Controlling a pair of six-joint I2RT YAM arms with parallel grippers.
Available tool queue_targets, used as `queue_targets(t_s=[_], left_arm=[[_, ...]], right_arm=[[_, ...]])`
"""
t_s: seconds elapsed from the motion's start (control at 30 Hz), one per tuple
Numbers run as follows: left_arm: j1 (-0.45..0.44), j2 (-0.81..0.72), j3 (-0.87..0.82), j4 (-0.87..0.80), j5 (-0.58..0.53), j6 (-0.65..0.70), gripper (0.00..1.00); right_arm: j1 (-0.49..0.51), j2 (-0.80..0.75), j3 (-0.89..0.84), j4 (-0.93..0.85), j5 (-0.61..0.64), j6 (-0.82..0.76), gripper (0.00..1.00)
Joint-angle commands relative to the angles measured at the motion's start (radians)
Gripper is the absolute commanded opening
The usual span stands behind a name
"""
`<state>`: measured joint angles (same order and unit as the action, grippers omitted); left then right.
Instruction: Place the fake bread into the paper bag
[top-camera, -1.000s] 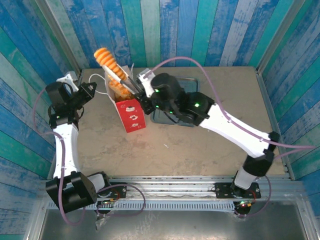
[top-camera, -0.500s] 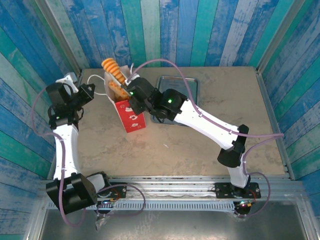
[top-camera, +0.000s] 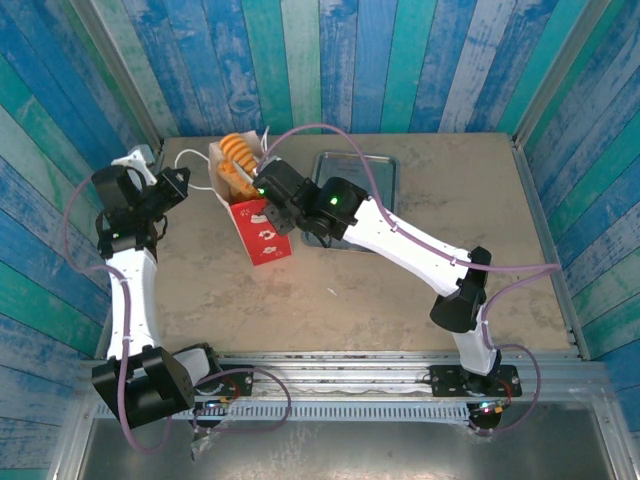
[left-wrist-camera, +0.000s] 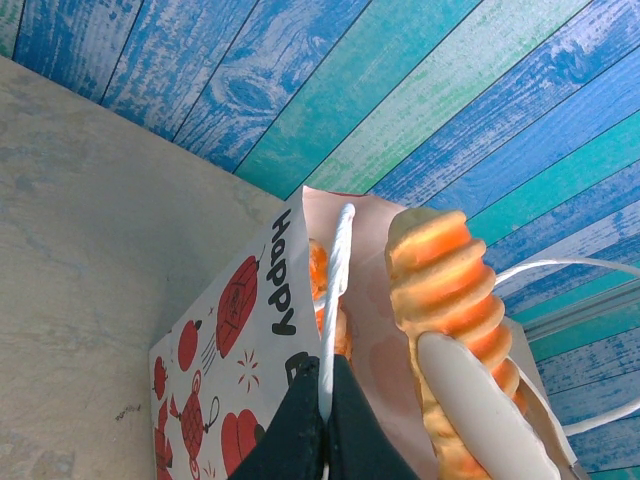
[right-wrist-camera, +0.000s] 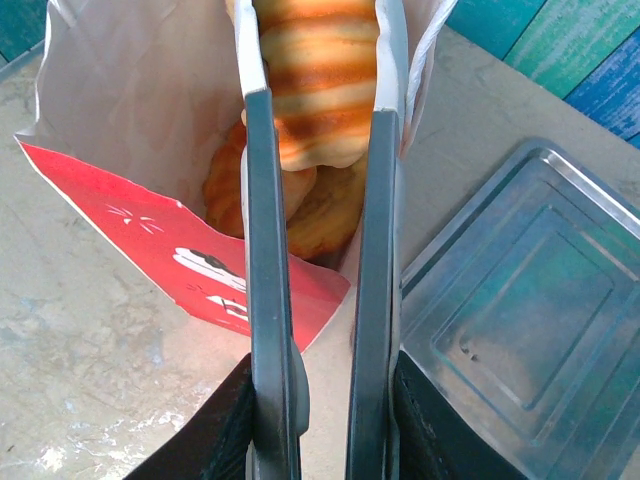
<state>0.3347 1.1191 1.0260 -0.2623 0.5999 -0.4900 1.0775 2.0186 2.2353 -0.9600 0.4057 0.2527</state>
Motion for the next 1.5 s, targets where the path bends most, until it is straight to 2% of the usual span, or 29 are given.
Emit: queue_targets(t_s=[0.0, 0.53, 0.83, 1.13, 1.2, 1.27, 1.3, 1.4, 1.47], left_arm=[[0.002, -0.034, 0.007, 0.011, -0.012, 0.012, 0.0], [0.002, -0.035, 0.009, 0.015, 0.009, 0.005, 0.0], [0.003, -0.026, 0.011, 0.023, 0.023, -0.001, 0.01], [0.002, -0.009, 0.031, 0.049, 0.061, -0.025, 0.1], [0.003, 0.001, 0.05, 0.044, 0.057, -0.023, 0.13], [0.003, 0.013, 0.074, 0.035, 0.06, -0.02, 0.22], [0.002, 0.02, 0.091, 0.031, 0.063, -0.017, 0.28], [0.003, 0.033, 0.145, 0.006, 0.067, -0.006, 0.57], [0.003, 0.029, 0.171, -0.003, 0.063, 0.004, 0.7]], right_arm=[[-0.005, -0.039, -0.001, -0.003, 0.034, 0.017, 0.21], [-0.007, -0.048, -0.002, -0.02, 0.049, 0.023, 0.43], [-0.009, -0.039, 0.062, -0.019, 0.039, 0.002, 0.44], [-0.011, -0.078, 0.159, 0.015, -0.019, -0.047, 0.43], [-0.01, -0.105, 0.16, 0.034, -0.027, -0.052, 0.43], [-0.014, -0.134, 0.161, 0.052, -0.036, -0.056, 0.43], [-0.015, -0.152, 0.161, 0.06, -0.039, -0.057, 0.43], [-0.017, -0.215, 0.143, 0.076, -0.034, -0.069, 0.43], [-0.018, -0.269, 0.103, 0.082, 0.001, -0.072, 0.43]])
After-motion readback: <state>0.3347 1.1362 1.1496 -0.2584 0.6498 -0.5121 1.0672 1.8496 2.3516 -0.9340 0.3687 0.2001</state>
